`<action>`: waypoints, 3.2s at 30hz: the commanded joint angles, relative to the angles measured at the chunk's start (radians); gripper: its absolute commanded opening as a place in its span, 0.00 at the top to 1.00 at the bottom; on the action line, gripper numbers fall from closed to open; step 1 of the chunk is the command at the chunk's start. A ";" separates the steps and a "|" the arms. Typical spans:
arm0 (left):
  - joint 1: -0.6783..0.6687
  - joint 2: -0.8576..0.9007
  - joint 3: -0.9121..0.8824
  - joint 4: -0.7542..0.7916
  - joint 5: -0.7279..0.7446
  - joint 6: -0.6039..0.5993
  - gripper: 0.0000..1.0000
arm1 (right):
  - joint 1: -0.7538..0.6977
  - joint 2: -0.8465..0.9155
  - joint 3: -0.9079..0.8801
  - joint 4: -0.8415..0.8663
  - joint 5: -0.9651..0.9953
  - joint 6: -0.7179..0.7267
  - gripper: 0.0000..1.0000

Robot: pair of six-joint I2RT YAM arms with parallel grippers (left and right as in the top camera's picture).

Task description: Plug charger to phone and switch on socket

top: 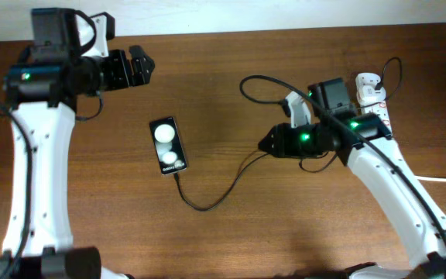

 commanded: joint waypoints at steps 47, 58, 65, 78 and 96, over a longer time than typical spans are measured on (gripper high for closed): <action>0.002 -0.195 0.013 -0.035 0.003 0.009 0.01 | -0.801 0.678 0.569 0.042 0.173 0.034 0.96; 0.002 -0.195 0.013 -0.035 0.003 0.009 0.01 | -0.763 0.763 0.568 0.088 0.175 0.049 0.96; 0.002 -0.195 0.013 -0.035 0.003 0.009 0.01 | -0.732 0.764 0.568 0.136 0.183 0.049 0.96; 0.002 -0.195 0.013 -0.035 0.003 0.009 0.01 | -0.724 0.789 0.568 0.137 0.242 0.079 0.96; 0.002 -0.195 0.013 -0.035 0.003 0.009 0.01 | -0.667 0.811 0.545 0.110 0.220 0.072 0.96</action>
